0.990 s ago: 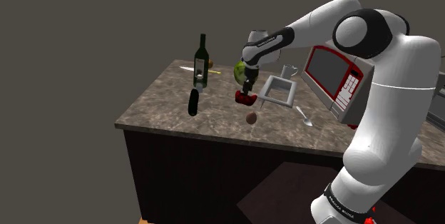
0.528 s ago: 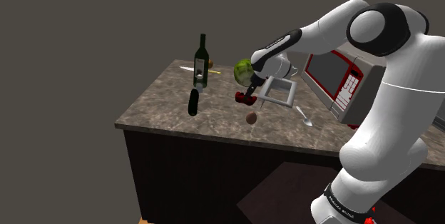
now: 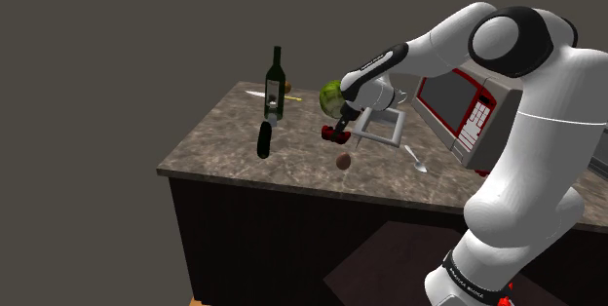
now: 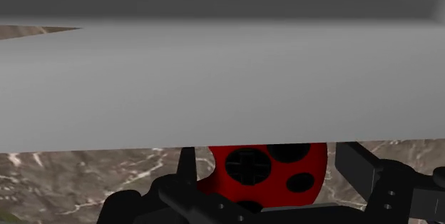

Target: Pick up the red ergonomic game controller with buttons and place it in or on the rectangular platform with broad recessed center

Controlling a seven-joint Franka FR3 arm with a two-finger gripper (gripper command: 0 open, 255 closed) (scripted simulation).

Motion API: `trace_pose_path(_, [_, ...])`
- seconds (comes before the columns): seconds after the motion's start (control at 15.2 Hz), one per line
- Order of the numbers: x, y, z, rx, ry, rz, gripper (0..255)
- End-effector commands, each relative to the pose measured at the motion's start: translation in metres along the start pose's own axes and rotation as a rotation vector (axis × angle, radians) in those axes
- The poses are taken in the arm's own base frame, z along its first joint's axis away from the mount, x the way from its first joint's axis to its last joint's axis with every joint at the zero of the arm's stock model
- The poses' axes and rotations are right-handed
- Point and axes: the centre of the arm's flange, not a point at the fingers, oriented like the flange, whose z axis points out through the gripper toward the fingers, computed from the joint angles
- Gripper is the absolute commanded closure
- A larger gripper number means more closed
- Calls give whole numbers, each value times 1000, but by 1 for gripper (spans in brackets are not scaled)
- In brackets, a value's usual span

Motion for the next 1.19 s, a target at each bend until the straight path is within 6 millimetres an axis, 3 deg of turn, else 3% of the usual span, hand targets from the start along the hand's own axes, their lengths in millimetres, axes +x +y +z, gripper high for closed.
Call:
trace_pose_path(0.0, [0,0,0,0,0,0,0])
trace_pose_path(0.07, [0,0,0,0,0,0,255])
trace_pose_path(0.66, [0,0,0,0,0,0,255])
trace_pose_path(1.12, [12,0,-35,0,0,0,255])
